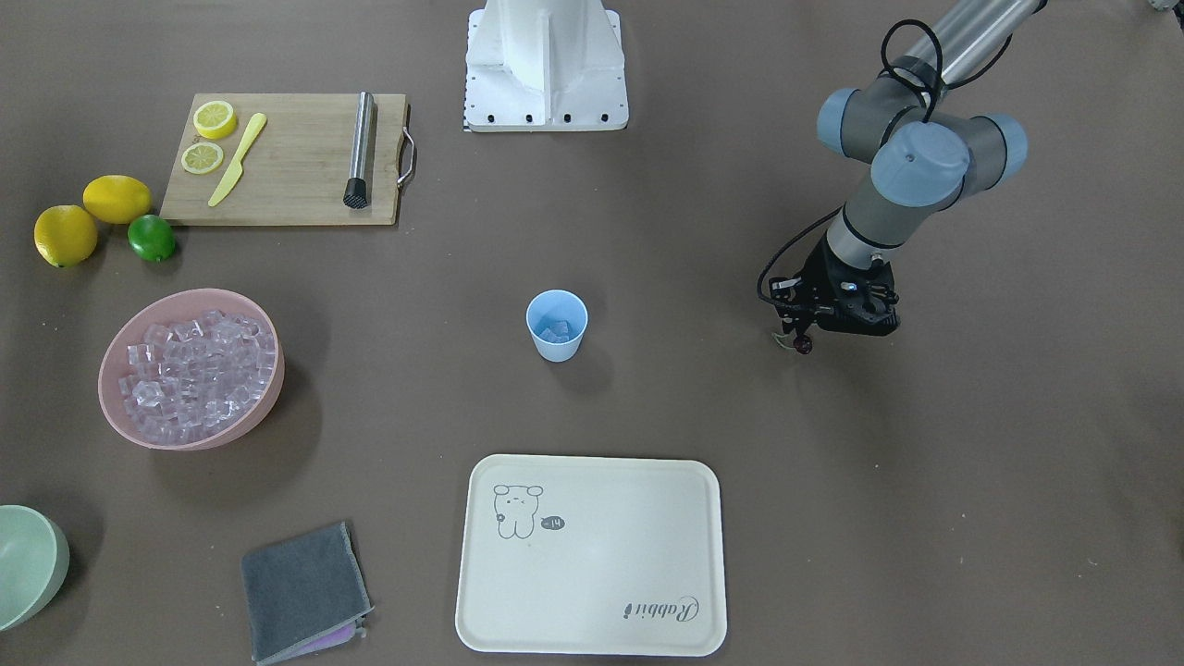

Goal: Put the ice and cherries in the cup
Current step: 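Lower the left gripper onto the dark cherry and grasp it, then carry the cherry with the left gripper over the light-blue cup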

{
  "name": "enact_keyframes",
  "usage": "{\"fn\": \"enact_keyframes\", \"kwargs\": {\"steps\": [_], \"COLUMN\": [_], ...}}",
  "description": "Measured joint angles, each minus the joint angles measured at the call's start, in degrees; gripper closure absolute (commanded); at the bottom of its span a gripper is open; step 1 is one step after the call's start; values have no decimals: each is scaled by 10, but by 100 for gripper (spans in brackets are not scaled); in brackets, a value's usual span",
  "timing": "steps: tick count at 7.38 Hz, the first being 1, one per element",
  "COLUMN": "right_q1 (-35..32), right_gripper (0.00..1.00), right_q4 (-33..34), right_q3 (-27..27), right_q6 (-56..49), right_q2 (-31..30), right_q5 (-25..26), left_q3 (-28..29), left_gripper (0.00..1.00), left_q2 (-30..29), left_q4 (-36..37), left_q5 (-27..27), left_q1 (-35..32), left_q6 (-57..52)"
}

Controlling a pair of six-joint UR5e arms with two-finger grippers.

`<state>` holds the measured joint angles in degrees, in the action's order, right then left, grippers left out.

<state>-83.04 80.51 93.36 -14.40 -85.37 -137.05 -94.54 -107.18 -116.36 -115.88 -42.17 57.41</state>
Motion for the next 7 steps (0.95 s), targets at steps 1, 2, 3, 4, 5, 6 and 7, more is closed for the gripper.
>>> {"fn": "enact_keyframes", "kwargs": {"steps": [1, 2, 3, 4, 5, 6, 7], "right_q1": [0, 0, 0, 0, 0, 0, 0], "right_gripper": [2, 2, 2, 2, 2, 2, 2], "right_q4": [0, 0, 0, 0, 0, 0, 0], "right_q3": [0, 0, 0, -1, -2, -3, -5], "right_q6": [1, 1, 1, 0, -2, -3, -4], "right_q2": [-3, -8, -11, -14, -17, -18, -18], "right_q5": [0, 0, -1, -1, -1, 0, 0], "left_q3": [-19, -35, -45, -47, -41, -25, -3], "left_gripper": [100, 100, 100, 100, 100, 100, 100], "left_q2": [-2, -8, -22, -51, -88, -125, -157], "left_q4": [4, 9, 13, 14, 16, 16, 16], "left_q5": [-3, -10, -26, -38, -44, -42, -29], "left_q1": [-6, -16, -28, -36, -37, -32, -20], "left_q6": [1, 2, 2, 12, 33, 51, 61]}}
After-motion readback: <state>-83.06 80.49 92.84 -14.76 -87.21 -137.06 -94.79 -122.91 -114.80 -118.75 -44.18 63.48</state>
